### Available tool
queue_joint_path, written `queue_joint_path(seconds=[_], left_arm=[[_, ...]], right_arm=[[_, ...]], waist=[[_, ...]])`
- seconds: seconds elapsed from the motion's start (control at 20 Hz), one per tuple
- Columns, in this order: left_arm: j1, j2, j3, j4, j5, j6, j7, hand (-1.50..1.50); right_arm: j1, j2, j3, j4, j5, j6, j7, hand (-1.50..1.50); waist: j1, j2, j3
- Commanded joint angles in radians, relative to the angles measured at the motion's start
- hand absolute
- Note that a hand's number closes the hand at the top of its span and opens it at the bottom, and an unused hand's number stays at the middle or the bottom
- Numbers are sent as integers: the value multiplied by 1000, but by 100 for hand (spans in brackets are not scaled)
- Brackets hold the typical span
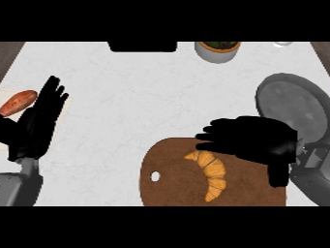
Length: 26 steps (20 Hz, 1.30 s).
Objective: Pick the croissant from the cutting board and place it in the pan
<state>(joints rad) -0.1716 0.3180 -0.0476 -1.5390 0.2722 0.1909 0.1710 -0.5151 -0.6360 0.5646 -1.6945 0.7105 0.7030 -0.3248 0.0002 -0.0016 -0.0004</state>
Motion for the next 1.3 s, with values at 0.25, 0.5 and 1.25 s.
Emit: queue_joint_path(seconds=[0.25,0.5,1.25], left_arm=[[56,-28,-18,-66,-46,8,36,0],[48,-14,52,-72,-14,-57,39,0],[22,-44,106,-47,-60,-97,33,0]], right_arm=[[91,26,34,-206,203,-2,121,-150],[131,129,44,-183,284,6,112,-150],[185,207,47,-17,502,-81,41,-150]], waist=[[-3,-2,0],[3,0,0],[3,2,0]])
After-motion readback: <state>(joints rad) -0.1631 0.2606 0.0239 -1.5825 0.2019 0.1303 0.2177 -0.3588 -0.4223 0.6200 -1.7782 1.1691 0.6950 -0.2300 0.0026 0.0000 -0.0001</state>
